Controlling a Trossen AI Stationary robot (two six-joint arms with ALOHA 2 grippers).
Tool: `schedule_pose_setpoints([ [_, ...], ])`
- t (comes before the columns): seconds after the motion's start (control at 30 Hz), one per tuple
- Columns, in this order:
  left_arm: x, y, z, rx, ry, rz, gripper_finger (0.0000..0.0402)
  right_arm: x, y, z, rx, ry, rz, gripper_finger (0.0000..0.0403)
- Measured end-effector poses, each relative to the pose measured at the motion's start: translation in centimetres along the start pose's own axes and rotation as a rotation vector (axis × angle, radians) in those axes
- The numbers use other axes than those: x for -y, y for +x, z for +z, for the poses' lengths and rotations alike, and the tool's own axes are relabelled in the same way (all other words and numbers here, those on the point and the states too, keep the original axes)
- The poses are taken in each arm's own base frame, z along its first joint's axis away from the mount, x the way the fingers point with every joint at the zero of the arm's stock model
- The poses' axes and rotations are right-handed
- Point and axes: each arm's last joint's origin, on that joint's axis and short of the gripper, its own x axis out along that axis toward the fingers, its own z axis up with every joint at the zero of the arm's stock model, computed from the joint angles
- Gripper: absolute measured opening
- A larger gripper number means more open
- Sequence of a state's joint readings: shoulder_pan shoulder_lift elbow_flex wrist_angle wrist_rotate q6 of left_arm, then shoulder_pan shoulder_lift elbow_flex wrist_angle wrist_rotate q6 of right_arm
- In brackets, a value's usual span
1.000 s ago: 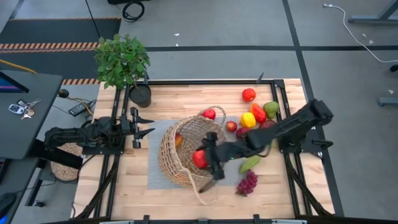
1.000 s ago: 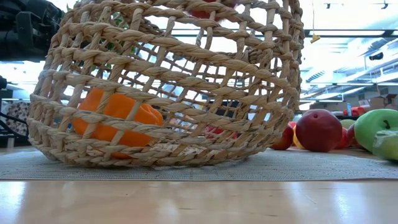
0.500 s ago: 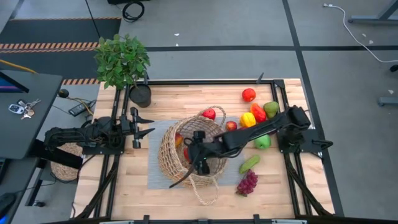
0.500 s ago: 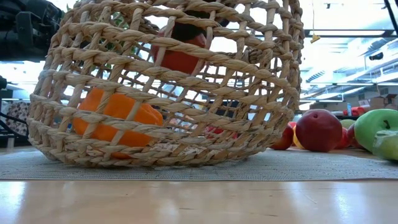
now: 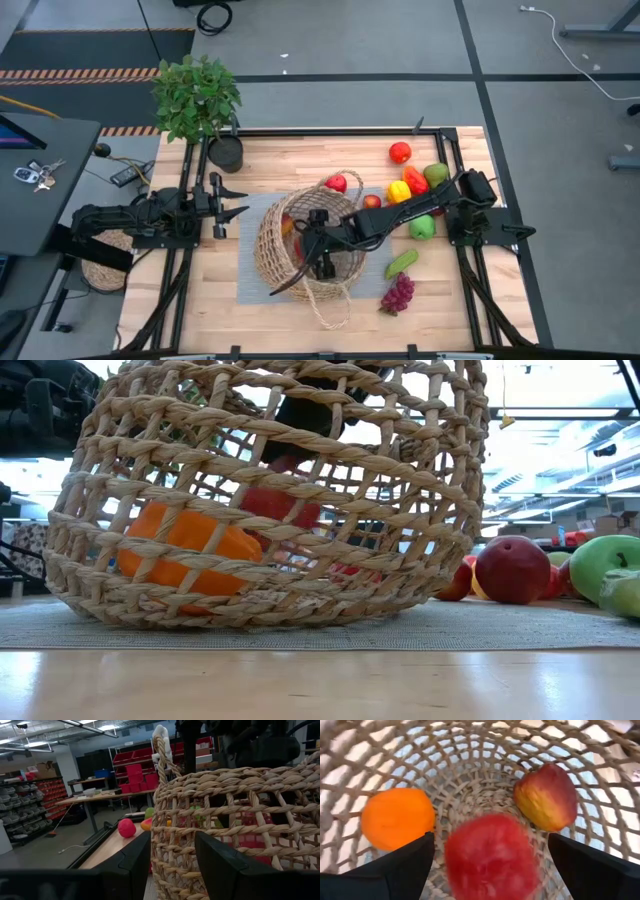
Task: Build produce basket
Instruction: Put the red apple into the brown basket, then put the pomegranate into the brown basket
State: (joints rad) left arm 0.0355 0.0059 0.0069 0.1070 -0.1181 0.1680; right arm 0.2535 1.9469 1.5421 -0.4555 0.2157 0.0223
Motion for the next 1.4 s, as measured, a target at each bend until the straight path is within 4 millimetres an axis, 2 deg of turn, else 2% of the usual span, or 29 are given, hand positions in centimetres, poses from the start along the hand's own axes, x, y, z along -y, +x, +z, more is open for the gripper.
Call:
schedule_pose_setpoints([
  [0.17, 0.0, 0.0, 0.0, 0.0, 0.0, 0.0, 0.016, -0.4, -0.2, 0.0, -0.012, -0.034, 0.006, 0.0395],
  [0.27, 0.0, 0.0, 0.0, 0.0, 0.0, 0.0, 0.016, -0.7, -1.8, 0.3, -0.058, -0.059, 0.012, 0.0395],
  [0.4, 0.0, 0.0, 0.0, -0.001, 0.0, 0.0, 0.016, -0.8, -6.6, 1.3, -0.031, -0.077, 0.012, 0.0392],
  [0.6, 0.0, 0.0, 0.0, 0.0, 0.0, 0.0, 0.016, 0.4, -15.7, 1.7, 0.093, -0.042, 0.012, 0.0383],
  [0.77, 0.0, 0.0, 0.0, 0.0, 0.0, 0.0, 0.016, 3.0, -22.2, 0.6, 0.178, 0.003, -0.049, 0.0374],
  [0.93, 0.0, 0.0, 0.0, 0.0, 0.0, 0.0, 0.016, 6.8, -25.8, -1.4, 0.149, 0.087, -0.141, 0.0365],
  [1.03, 0.0, 0.0, 0.0, 0.0, 0.0, 0.0, 0.016, 8.8, -26.9, -2.3, 0.133, 0.153, -0.196, 0.0362],
  [1.13, 0.0, 0.0, 0.0, 0.0, 0.0, 0.0, 0.016, 10.4, -26.9, -3.1, 0.091, 0.198, -0.244, 0.0361],
  [1.27, 0.0, 0.0, 0.0, 0.0, 0.0, 0.0, 0.016, 11.7, -23.8, -5.3, -0.049, 0.202, -0.188, 0.0361],
  [1.4, 0.0, 0.0, 0.0, 0.0, 0.0, 0.0, 0.016, 11.5, -19.5, -8.7, -0.218, 0.119, -0.107, 0.0361],
])
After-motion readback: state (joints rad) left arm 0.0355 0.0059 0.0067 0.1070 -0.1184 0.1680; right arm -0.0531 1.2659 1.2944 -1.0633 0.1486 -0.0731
